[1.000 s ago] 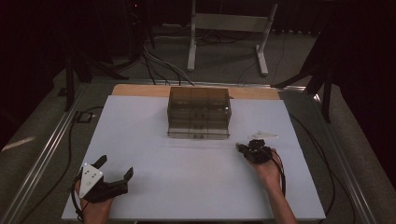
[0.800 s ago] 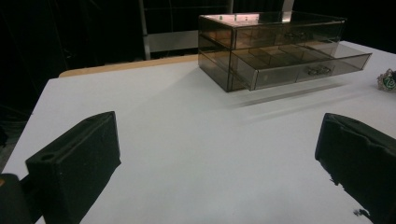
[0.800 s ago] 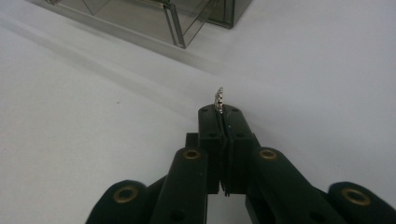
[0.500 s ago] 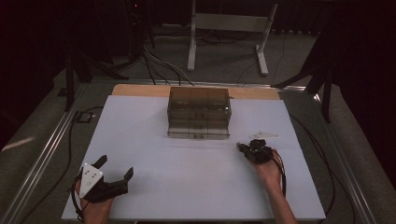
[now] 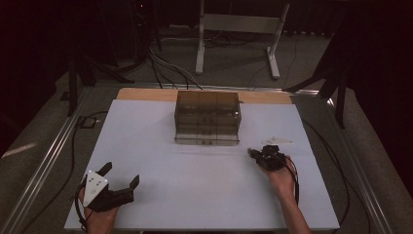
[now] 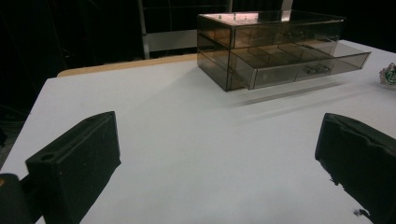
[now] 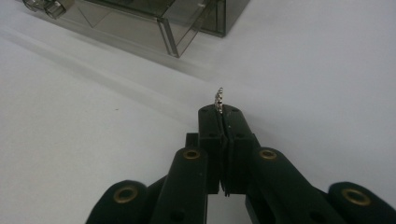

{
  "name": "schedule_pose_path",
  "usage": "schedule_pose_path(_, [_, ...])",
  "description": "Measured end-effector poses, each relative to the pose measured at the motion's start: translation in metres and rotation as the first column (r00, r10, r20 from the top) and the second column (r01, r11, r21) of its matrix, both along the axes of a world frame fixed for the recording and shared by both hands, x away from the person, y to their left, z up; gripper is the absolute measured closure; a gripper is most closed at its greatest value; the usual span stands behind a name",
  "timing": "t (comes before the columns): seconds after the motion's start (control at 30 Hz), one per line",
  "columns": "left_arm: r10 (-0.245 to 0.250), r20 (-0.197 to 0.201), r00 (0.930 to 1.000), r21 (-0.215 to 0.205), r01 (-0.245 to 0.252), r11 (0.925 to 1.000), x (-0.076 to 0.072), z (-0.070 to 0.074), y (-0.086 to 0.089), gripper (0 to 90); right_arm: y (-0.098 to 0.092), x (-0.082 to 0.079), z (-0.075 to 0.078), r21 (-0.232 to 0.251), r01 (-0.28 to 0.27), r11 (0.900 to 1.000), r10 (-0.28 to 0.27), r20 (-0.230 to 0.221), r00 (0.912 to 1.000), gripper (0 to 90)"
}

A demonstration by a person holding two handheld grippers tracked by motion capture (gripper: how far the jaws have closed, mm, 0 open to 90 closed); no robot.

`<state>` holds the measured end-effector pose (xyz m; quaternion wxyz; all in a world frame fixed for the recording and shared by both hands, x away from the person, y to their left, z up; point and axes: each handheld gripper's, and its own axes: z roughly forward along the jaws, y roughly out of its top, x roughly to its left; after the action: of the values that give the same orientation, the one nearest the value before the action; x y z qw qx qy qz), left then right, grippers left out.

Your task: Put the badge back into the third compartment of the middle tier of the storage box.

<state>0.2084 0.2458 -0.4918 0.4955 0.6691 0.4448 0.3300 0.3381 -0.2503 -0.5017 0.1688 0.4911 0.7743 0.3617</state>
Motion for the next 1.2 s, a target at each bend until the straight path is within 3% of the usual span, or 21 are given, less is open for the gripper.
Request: schedule_pose_path(1.2, [-0.002,0.001,1.0000,0.010,0.002,0.9999,0.000,0.000,-0.001,1.0,-0.007,-0.003,0.026,0.057,0.016,0.998,-0.019,0.045,0.9988,88.7])
